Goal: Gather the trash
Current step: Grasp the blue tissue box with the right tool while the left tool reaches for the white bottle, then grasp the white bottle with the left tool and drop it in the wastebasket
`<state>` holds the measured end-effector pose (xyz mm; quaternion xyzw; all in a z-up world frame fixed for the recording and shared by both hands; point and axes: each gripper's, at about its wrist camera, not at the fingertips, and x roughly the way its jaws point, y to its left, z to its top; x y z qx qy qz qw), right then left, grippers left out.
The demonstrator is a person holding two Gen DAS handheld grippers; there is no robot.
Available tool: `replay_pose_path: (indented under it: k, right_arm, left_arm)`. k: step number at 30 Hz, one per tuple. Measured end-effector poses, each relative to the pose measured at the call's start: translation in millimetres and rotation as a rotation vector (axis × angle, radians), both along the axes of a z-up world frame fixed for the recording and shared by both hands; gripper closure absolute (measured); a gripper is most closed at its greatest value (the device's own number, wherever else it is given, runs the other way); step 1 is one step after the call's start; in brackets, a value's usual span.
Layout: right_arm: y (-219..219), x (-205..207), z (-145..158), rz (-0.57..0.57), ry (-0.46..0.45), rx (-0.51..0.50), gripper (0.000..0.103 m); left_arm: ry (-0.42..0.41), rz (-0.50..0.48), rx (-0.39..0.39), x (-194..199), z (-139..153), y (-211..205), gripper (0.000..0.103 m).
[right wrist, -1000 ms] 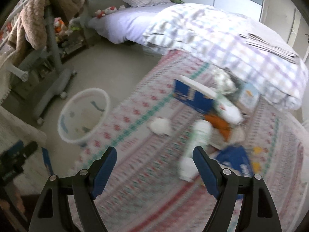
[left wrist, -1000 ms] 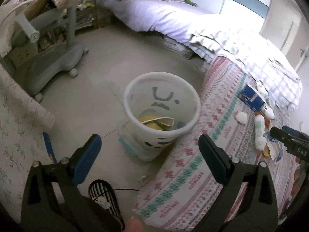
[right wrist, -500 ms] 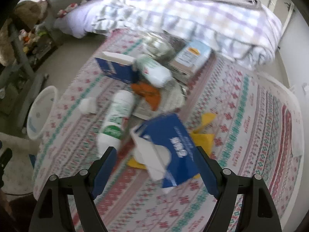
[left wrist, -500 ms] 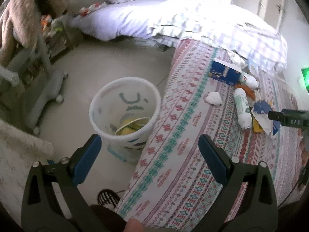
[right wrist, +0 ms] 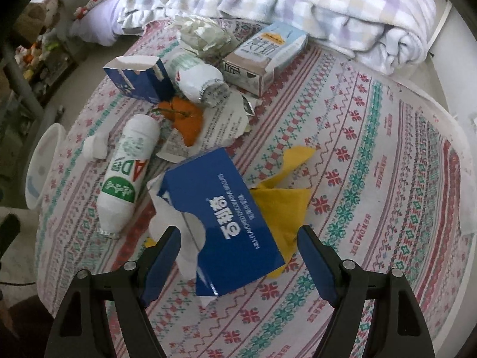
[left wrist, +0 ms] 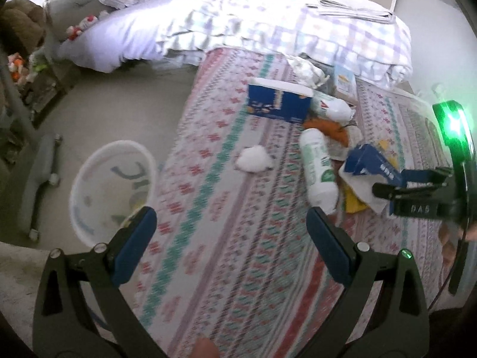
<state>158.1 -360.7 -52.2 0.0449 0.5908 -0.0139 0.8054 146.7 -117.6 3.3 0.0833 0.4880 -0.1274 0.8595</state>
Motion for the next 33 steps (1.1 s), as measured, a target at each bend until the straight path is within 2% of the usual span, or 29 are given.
replay_pose_path:
  k: [1, 3, 4, 10, 18, 26, 33]
  right_arm:
    - [-1, 0, -1, 0.002, 0.003, -0.004, 0.032]
    - [-4, 0, -3, 0.003, 0.003, -0.010, 0.046]
    - [-6, 1, -3, 0.004, 0.002, -0.011, 0.049]
    - [-17, -9, 8, 0.003, -0.033, 0.028, 0.049]
    - [-32, -38, 34, -0.022, -0.108, 0.041, 0.049]
    - [-55, -48, 35, -0.099, -0.111, 0.067, 0.049]
    - [-60, -54, 34, -0.118, -0.103, 0.068, 0.049]
  left_arm:
    - [0.010, -0.001, -0.011, 2, -2, -3, 0.003]
    - [0.030, 0.002, -0.031, 7, -8, -9, 0.003]
    - [0.039, 0.006, -0.042, 9, -11, -13, 0.003]
    - [0.099, 0.009, -0.104, 19, -29, -32, 0.003]
    - [0.077, -0.058, -0.150, 21, -37, -60, 0.013]
    - [0.063, -0.085, -0.180, 28, -46, -69, 0.030]
    - [0.109, -0.096, -0.192, 31, -62, -72, 0.049]
